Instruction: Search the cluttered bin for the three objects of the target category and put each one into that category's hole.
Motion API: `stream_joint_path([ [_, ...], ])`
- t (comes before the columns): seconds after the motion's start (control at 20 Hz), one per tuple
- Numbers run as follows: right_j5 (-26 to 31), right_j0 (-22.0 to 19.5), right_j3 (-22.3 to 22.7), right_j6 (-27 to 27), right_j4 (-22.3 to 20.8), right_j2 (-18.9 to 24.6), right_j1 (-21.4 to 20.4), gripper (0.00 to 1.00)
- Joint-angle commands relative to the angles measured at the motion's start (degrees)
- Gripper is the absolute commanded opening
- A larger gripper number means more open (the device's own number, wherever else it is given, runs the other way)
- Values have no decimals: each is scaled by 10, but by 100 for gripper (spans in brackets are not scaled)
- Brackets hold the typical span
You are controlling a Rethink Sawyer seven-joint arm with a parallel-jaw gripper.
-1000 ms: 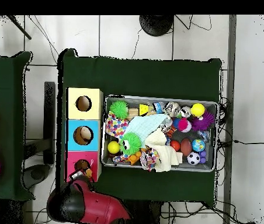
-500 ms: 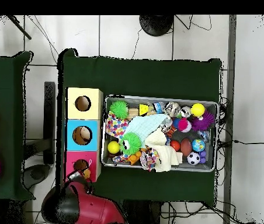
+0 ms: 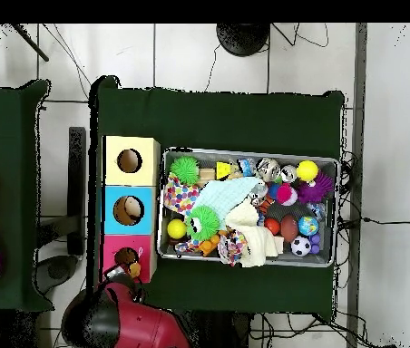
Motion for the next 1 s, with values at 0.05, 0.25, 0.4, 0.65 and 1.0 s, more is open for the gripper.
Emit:
stream_joint_path([
  [0.05, 30, 27, -111, 95, 44, 28, 30, 0],
  [0.25, 32, 23, -108, 95, 42, 29, 26, 0],
  [0.4, 131, 76, -144, 102, 27, -54, 21, 0],
  [0.65, 250, 115, -187, 119, -15, -129, 10, 0],
  [1.0, 321, 105, -208, 99, -37, -157, -15, 0],
])
